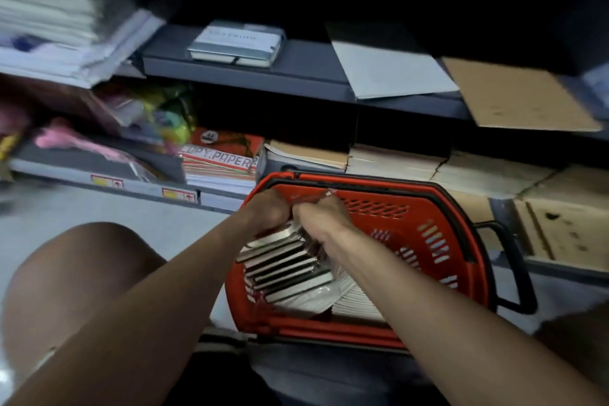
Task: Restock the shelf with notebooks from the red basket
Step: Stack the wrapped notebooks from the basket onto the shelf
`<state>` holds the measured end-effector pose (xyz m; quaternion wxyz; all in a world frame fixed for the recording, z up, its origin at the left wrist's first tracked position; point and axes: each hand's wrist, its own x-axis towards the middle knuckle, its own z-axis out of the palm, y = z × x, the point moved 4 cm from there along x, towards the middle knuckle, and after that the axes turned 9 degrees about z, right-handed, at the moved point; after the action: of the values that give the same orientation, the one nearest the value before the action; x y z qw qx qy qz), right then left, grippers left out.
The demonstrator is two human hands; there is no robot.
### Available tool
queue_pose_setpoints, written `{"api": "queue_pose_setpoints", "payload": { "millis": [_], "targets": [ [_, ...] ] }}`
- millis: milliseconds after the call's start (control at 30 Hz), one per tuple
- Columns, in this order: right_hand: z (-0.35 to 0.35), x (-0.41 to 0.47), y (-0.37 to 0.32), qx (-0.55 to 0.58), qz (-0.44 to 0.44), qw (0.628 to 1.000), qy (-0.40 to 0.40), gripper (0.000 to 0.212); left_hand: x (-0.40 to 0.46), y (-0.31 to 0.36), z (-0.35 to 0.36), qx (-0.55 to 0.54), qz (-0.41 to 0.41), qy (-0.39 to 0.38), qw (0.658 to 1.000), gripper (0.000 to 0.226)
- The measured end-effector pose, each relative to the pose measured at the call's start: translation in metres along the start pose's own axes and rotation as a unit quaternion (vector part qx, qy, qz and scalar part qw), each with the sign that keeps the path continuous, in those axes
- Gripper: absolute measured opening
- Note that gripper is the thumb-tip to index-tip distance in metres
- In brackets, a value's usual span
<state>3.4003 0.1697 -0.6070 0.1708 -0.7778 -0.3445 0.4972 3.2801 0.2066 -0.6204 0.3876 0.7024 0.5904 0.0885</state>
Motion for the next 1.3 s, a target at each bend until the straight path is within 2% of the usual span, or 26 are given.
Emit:
{"api": "queue_pose_setpoints", "payload": {
  "millis": [133,233,267,333,467,567,667,767,867,1033,1167,1233,1300],
  "targets": [
    [-0.004,-0.01,0.002,0.023,0.022,0.999,0.003,0.019,-0.01,0.002,-0.001,-0.109,-0.021,0.031,0.993,0.034],
    [-0.005,-0.017,0.003,0.038,0.021,0.999,0.003,0.022,-0.012,-0.027,0.001,-0.155,0.0,0.028,0.988,0.018],
    [-0.006,-0.019,0.003,0.044,0.018,0.999,0.002,0.021,-0.002,-0.049,0.006,-0.158,-0.002,0.016,0.987,0.023],
    [-0.009,-0.024,0.002,0.066,0.016,0.998,-0.008,0.018,-0.005,-0.066,0.002,-0.139,-0.051,-0.005,0.989,0.034],
    [-0.017,-0.035,0.006,0.149,0.016,0.988,-0.048,0.008,-0.043,-0.039,-0.017,-0.167,-0.123,-0.021,0.978,0.022],
    [-0.019,-0.037,0.012,0.177,-0.001,0.983,-0.046,0.007,-0.048,-0.037,-0.022,-0.201,-0.133,0.008,0.97,0.016],
    [-0.024,-0.042,0.015,0.213,-0.024,0.976,-0.042,0.004,-0.052,-0.037,-0.032,-0.26,-0.139,0.062,0.954,0.026],
    [-0.033,-0.054,0.012,0.259,-0.067,0.963,-0.039,0.011,-0.071,-0.021,-0.049,-0.355,-0.12,0.099,0.922,0.031],
    [-0.042,-0.067,0.006,0.311,-0.115,0.943,-0.04,0.023,-0.088,-0.007,-0.066,-0.453,-0.092,0.124,0.878,0.049],
    [-0.056,-0.091,-0.006,0.311,-0.187,0.93,-0.055,0.034,-0.107,0.01,-0.086,-0.524,-0.007,0.158,0.837,0.053],
    [-0.063,-0.102,-0.014,0.284,-0.232,0.929,-0.053,0.024,-0.112,0.014,-0.096,-0.572,0.039,0.195,0.796,0.047],
    [-0.066,-0.102,-0.017,0.29,-0.243,0.924,-0.049,0.015,-0.113,0.015,-0.101,-0.583,0.059,0.206,0.784,0.047],
    [-0.064,-0.104,-0.022,0.297,-0.244,0.921,-0.064,0.015,-0.114,0.018,-0.106,-0.591,0.077,0.216,0.774,0.048]
  ]
}}
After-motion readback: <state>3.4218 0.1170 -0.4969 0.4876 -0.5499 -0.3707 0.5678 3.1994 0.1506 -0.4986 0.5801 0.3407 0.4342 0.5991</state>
